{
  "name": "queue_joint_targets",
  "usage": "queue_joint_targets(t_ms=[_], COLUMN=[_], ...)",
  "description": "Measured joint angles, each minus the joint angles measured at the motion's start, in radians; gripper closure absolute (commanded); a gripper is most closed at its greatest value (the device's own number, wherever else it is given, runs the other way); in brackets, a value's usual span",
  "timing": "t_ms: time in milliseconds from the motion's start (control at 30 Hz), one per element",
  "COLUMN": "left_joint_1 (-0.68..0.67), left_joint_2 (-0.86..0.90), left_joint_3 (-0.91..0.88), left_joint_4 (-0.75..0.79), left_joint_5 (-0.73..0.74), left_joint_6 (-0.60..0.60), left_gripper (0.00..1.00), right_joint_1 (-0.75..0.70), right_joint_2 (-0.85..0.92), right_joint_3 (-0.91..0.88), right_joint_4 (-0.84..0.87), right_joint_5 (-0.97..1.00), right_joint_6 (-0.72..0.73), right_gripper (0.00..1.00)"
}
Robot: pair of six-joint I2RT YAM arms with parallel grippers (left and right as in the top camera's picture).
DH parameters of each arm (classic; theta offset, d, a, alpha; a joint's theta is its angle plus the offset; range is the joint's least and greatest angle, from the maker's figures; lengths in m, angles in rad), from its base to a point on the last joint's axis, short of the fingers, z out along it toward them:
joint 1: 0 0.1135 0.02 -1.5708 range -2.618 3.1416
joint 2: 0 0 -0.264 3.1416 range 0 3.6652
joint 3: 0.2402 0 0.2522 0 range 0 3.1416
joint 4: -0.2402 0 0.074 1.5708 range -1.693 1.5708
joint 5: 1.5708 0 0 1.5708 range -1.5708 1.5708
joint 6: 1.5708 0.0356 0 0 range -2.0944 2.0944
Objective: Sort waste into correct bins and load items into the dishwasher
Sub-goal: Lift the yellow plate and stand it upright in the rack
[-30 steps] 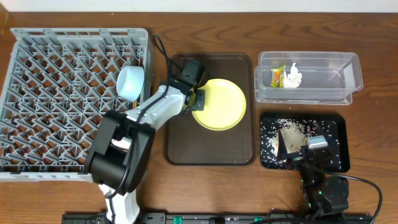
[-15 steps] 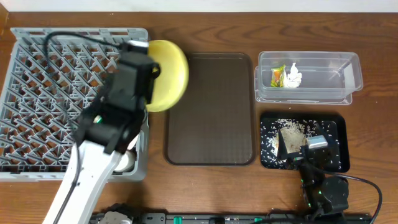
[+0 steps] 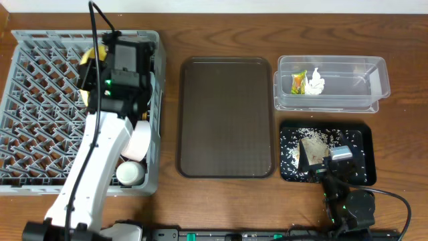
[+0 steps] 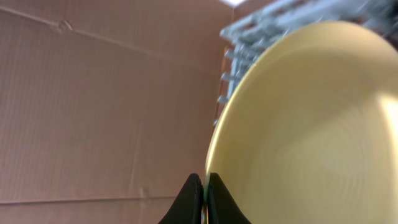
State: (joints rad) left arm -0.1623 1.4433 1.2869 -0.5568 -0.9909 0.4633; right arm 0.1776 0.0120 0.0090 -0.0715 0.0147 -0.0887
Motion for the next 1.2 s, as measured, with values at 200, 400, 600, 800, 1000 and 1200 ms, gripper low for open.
queue_joint_targets(t_ms=[200,400,600,800,1000,1200], left_joint_1=[0.073,0.090,0.090,0.090,0.081,-0.043], left_joint_2=[0.059,0.059,0.089,0.177,0.191,0.159], left_joint_3=[-0.005,-0.005,-0.005,-0.008,-0.019,-0.022], left_joint_4=[0.131,0.164,0.179,0.214,0.219,0.157], left_joint_5=[-0.008,0.042,0.057,0.069,0.034,-0.034], left_joint_6=[0.101,0.166,0.181,0.190,0.193,0.190], left_gripper=[0.94,0.94,0.94,0.93,0.78,0.46], right_joint_1=[0.000,0.000,0.000,0.000,0.000,0.000], right_joint_2=[0.000,0.000,0.000,0.000,0.000,0.000], right_joint_3=[0.000,0.000,0.000,0.000,0.000,0.000], right_joint_4=[0.000,0.000,0.000,0.000,0.000,0.001], right_joint_5=[0.000,0.000,0.000,0.000,0.000,0.000], right_joint_6=[0.000,0.000,0.000,0.000,0.000,0.000], right_gripper=[0.01,0.01,0.01,0.01,0.01,0.01])
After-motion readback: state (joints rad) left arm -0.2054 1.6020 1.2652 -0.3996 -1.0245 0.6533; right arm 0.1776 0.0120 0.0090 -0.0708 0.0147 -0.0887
